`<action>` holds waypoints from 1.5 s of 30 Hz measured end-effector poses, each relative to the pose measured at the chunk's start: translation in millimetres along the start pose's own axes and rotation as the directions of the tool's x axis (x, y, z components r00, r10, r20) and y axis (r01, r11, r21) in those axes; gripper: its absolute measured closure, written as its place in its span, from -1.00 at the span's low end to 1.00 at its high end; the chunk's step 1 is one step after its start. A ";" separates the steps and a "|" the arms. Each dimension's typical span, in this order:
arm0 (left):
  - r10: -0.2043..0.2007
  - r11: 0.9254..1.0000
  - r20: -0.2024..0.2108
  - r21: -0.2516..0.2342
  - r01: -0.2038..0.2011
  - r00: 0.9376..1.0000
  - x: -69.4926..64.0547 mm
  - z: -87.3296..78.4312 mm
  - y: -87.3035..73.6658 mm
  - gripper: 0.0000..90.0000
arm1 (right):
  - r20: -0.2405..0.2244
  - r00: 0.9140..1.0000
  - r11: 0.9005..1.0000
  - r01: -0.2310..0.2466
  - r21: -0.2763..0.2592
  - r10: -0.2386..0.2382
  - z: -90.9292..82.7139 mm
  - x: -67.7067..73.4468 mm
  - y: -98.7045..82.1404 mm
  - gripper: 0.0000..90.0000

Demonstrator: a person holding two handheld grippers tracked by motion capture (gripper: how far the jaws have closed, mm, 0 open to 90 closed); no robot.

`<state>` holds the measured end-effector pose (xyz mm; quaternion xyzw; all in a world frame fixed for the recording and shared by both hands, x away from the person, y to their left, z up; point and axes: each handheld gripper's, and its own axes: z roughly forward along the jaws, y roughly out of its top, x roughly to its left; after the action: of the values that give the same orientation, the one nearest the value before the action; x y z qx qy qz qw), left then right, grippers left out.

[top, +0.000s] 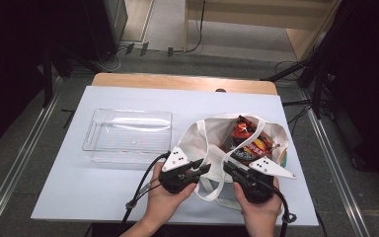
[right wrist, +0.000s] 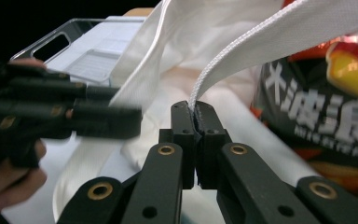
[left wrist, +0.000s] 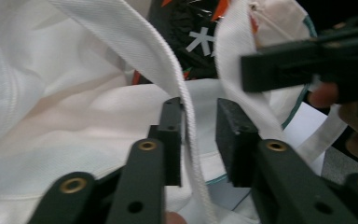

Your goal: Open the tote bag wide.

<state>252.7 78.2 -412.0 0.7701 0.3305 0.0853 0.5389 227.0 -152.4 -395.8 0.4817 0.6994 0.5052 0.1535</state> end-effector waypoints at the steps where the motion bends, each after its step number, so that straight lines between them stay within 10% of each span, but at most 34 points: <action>1: -0.001 1.000 0.015 0.000 0.001 1.000 -1.3 0.3 -0.1 0.50 | -0.001 1.000 1.000 -0.003 -0.009 0.003 1.6 0.7 2.2 0.99; 7: 0.006 1.000 0.058 0.024 -0.007 0.998 -7.5 3.0 0.0 0.02 | 0.012 1.000 1.000 0.002 -0.027 -0.002 13.2 4.7 14.0 0.99; 15: 0.046 0.996 -0.010 0.082 -0.045 0.999 -20.5 13.2 -0.5 -0.39 | -0.023 1.000 0.999 -0.012 -0.039 0.011 20.6 10.1 17.8 0.97; 28: 0.047 0.996 0.006 0.075 -0.047 0.999 -16.4 16.0 3.3 0.39 | -0.089 0.996 0.997 0.001 -0.077 -0.007 14.6 10.1 18.9 0.95; 38: -0.004 1.000 -0.004 0.029 0.004 1.000 2.5 5.5 14.9 0.81 | -0.095 0.994 0.990 0.035 -0.140 -0.048 -4.1 -2.0 13.7 0.42; 43: -0.006 1.000 -0.009 -0.006 0.006 1.000 7.9 1.2 24.0 0.81 | 0.074 0.995 0.982 0.085 -0.170 -0.073 -23.3 -16.3 -5.9 0.43; 45: -0.007 1.000 -0.009 -0.015 0.007 1.000 8.7 -0.2 27.9 0.81 | 0.239 0.970 0.976 0.097 -0.195 -0.048 -32.6 -23.9 -13.3 0.30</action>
<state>270.9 78.1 -389.2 0.7647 0.3348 0.0892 0.5434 209.0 -190.7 -399.2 0.4932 0.6378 0.5087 0.3019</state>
